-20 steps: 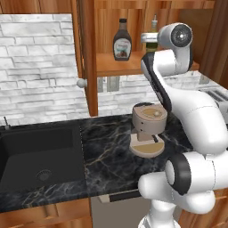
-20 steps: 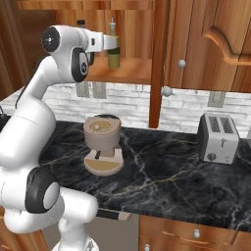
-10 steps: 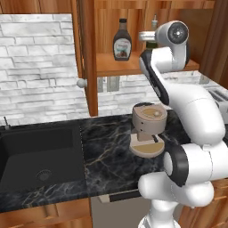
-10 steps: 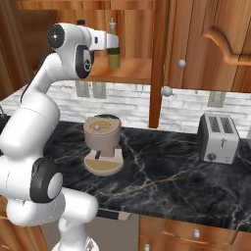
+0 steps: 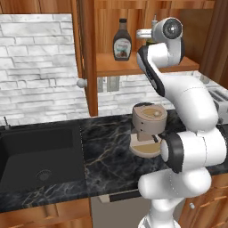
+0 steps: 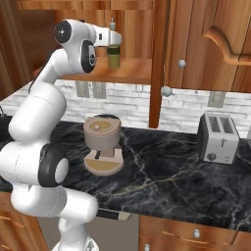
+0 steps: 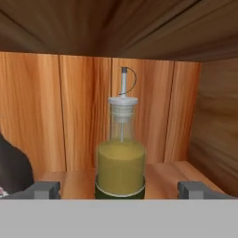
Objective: Move the oil and vinegar bottle and syrup bottle from the cabinet to the dining counter.
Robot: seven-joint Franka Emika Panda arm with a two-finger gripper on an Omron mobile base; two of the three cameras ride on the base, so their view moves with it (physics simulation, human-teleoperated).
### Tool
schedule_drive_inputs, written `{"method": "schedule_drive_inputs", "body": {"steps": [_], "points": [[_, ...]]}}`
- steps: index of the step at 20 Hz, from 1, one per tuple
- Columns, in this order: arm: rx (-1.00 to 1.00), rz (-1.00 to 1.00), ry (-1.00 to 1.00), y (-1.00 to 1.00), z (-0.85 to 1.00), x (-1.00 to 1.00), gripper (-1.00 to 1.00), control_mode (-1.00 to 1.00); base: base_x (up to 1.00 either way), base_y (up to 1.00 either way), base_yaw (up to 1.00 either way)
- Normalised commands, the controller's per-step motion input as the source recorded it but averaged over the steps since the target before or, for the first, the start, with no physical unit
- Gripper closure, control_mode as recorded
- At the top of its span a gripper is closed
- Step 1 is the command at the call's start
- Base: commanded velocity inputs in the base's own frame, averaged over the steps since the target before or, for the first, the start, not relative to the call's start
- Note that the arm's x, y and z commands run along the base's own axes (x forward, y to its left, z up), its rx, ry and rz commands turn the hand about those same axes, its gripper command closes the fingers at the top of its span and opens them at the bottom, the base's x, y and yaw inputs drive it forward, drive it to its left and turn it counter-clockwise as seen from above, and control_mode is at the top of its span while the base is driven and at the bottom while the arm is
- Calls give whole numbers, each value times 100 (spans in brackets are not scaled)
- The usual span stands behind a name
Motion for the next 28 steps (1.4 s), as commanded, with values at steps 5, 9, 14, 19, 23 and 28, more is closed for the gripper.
{"method": "schedule_drive_inputs", "body": {"steps": [5, 9, 14, 19, 23, 28], "points": [[0, 0, 0, -12, -2, 21, -100, -100, 0, 0, 0], [0, 0, 0, -13, -6, 14, -100, -100, 0, 0, 0], [0, 0, 0, -5, -13, 5, -100, -100, 0, 0, 0], [0, 0, 0, 0, -10, 7, -100, -100, 0, 0, 0], [0, 0, 0, 0, -4, 17, -100, -100, 0, 0, 0], [0, 0, 1, 0, -1, 21, -100, -100, 0, 0, 0]]}}
